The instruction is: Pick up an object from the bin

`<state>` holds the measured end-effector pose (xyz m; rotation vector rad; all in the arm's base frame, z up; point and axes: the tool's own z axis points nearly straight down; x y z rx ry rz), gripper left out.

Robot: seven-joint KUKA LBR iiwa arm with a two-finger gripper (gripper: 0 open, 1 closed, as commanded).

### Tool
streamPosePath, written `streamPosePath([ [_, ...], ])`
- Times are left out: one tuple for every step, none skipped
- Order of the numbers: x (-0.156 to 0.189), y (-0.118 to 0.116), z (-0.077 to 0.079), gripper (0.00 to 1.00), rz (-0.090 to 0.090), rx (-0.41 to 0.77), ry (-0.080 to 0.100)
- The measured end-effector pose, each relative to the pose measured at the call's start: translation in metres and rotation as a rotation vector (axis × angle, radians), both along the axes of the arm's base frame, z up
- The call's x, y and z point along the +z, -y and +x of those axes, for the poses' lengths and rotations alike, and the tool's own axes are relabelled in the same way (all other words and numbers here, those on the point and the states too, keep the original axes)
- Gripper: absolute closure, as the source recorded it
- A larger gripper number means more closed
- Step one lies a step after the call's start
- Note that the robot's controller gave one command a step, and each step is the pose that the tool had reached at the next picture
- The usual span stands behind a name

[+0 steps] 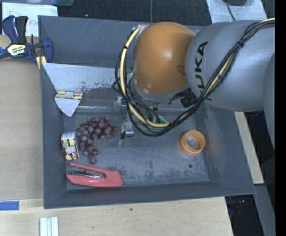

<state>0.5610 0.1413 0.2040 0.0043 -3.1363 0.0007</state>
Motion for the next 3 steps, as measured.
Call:
streamPosePath([
  [0.005, 0.001, 0.002, 0.00, 0.001, -0.003, 0.009],
  [-0.080, -0.005, 0.043, 0.00, 0.002, 0.083, 0.013],
  [-0.080, -0.008, 0.054, 0.00, 0.002, 0.101, 0.015],
])
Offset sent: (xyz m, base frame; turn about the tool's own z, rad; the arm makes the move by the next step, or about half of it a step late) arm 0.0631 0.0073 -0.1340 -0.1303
